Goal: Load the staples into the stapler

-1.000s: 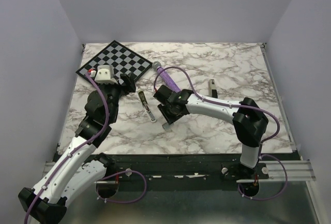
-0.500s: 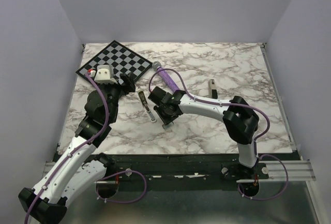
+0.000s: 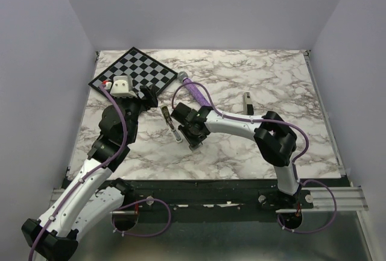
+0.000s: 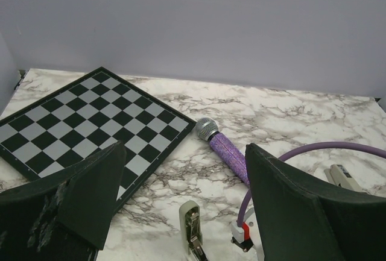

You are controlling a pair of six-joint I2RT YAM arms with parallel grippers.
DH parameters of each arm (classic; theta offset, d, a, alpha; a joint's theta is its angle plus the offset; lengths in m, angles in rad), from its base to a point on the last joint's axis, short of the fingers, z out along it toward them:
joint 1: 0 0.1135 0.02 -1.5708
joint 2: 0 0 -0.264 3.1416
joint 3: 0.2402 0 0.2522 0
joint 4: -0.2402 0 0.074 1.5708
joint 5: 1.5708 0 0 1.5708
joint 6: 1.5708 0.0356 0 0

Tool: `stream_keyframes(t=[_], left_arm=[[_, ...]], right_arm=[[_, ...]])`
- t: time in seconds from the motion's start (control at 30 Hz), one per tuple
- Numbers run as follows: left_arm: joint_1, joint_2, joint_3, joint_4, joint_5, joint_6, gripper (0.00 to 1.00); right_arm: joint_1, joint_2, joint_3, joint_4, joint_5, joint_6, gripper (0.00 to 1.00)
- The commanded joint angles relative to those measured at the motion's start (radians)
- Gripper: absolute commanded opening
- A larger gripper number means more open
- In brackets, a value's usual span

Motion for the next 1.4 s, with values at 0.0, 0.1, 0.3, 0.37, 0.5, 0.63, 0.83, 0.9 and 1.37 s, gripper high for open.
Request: stream_keyframes(t=[0.0,0.1,0.3,0.37,0.5,0.63,0.83,0.9,1.37], left_arm=[[0.007,-0.001,-0.01,0.019,-0.014,0.014,0.88],[0.007,-0.002,-0.01,0.021,-0.014,0.014,0.88],[0.007,-0.006,-0.011,0.019,-0.016,0.014,0.88],[0.007,-0.004,-0.011,0.021,-0.016,0.014,0.88],[0.007,-0.006,-0.011,0.019,-0.017,0.014,0.88],[0.007,-0.006,-0.01,0.019,-0.016,0.014,0.88],[0.007,-0.007,-0.011,0.019,-0.016,0.014,0.88],[0.007,-0.006,-0.011,0.019,-0.017,0.014,0.88],[0.007,-0.002,-0.011,0.019,-0.007,0.011,0.88]], right_arm=[[0.009,0.026,0.019,-0.054,0.04,-0.01,0.34],[0.009,0.009,0.007,-0.062,0.068,-0.01,0.29],[0.009,0.0,0.001,-0.08,0.111,-0.009,0.28],[0.01,-0.005,-0.001,-0.082,0.129,-0.007,0.28],[0.009,0.001,0.002,-0.108,0.178,-0.002,0.27],[0.009,-0.008,0.001,-0.12,0.211,0.005,0.25],[0.01,-0.008,-0.019,-0.086,0.143,0.007,0.25],[0.007,-0.008,-0.034,-0.066,0.12,0.018,0.26],[-0.053,-0.025,-0.108,-0.026,0.053,0.061,0.28]])
